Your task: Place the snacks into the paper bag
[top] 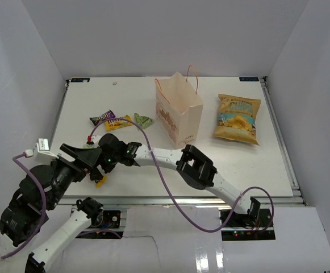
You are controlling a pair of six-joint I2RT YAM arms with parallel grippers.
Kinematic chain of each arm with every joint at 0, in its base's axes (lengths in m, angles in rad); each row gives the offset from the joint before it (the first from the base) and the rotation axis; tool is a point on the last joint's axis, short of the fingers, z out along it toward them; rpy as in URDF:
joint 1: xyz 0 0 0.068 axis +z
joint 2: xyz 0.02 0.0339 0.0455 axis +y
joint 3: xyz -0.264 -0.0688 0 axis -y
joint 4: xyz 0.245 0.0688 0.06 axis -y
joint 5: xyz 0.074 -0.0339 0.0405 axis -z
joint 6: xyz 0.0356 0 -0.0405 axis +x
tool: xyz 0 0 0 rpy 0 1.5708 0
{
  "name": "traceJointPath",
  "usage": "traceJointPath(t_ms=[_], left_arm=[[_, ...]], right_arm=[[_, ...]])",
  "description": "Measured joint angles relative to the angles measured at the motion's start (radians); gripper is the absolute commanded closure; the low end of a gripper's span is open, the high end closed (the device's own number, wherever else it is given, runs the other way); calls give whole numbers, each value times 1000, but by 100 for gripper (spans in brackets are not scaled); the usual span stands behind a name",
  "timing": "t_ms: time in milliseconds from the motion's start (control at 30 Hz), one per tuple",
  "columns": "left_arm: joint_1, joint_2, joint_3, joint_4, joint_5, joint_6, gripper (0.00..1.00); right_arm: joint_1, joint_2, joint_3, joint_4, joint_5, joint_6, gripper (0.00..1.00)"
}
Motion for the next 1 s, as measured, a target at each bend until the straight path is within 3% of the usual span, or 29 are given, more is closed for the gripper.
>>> traceJointPath(t_ms=[333,533,733,1000], left_arm=[[0,-16,-19,-4,4,-7,16],[0,-16,-24,-3,4,-7,16],[0,-26,-53,-6,8,-14,16],[0,-36,-65,-4,13,-21,16]], right_arm=[[27,35,0,39,80,-5,13],[27,40,0,71,108,-39,21],[25,66,0,110,100,-71,37],[20,66,0,129,88,-90,66]])
